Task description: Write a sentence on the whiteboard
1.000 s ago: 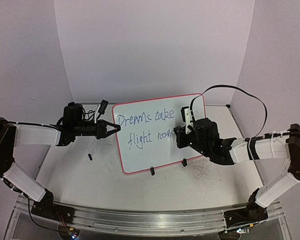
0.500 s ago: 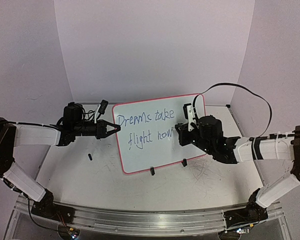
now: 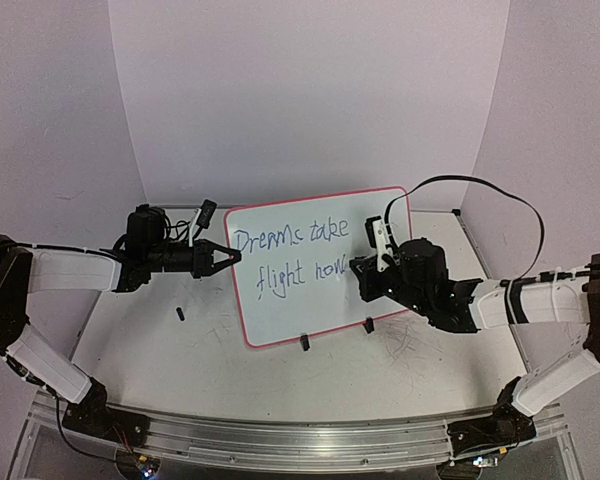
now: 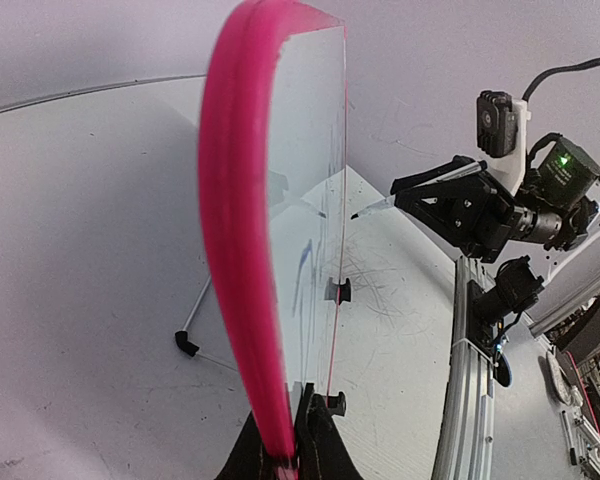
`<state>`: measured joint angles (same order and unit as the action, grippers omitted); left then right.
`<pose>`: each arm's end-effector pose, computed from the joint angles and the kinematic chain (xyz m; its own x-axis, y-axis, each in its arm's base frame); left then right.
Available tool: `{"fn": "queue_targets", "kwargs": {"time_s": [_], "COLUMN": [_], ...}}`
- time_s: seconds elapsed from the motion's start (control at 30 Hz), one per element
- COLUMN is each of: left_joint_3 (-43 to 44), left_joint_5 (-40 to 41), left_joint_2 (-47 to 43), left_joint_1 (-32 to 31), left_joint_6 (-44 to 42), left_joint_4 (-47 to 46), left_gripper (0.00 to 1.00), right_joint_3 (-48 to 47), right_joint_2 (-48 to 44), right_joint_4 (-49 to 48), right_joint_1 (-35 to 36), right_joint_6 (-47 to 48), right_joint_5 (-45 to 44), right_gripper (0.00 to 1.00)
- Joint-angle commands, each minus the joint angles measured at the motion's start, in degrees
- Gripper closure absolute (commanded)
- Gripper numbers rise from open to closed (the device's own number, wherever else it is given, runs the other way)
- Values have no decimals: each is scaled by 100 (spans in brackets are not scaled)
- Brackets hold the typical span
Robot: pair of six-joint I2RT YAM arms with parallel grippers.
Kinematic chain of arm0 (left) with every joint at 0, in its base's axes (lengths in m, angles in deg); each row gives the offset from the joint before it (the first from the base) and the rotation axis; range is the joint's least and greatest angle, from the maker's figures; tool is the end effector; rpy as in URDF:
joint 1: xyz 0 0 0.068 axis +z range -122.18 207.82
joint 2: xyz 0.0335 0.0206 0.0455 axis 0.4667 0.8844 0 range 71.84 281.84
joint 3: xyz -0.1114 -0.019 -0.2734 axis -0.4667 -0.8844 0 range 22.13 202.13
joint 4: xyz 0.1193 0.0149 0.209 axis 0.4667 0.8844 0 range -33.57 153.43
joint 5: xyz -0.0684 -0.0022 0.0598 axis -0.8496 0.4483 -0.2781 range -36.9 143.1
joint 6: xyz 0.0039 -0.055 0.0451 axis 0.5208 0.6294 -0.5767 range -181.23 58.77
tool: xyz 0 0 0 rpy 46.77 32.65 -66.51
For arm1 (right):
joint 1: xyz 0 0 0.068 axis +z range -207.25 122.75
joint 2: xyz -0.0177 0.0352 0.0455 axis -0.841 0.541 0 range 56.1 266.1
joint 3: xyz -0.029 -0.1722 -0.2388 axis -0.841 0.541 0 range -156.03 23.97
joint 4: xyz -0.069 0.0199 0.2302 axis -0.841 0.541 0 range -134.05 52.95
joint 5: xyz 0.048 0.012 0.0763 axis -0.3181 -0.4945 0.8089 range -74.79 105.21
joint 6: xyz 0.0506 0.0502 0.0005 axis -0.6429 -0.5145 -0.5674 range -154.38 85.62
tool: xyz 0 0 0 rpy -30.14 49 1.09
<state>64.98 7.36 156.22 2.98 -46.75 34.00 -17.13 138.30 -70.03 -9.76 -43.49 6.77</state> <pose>0.2612 -0.1671 0.2592 -0.5143 0.0458 -0.8564 0.8043 0.3722 -0.4632 0.2199 0.2272 0.2626 -0.2744 -0.0676 -0.9592 -0.5975 0.7936 0.1150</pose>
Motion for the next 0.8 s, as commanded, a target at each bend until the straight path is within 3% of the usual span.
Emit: {"fn": "queue_targets", "kwargs": {"time_s": [0.0,0.77], "left_joint_3": [99,133], "left_joint_5": [622,576], "left_joint_2": [31,65], "left_joint_1": [-65,-73], "left_joint_6": [-490,-481], "left_joint_4": [256,266], "left_gripper": [100,100], "right_joint_3": [-129,-251], "right_joint_2": [44,240], "right_joint_4": [-145,-210], "right_joint_1": [-28,-36], "right_joint_6": [-61,-61], "right_joint_5": [-247,-535], "right_gripper": [100,100]}}
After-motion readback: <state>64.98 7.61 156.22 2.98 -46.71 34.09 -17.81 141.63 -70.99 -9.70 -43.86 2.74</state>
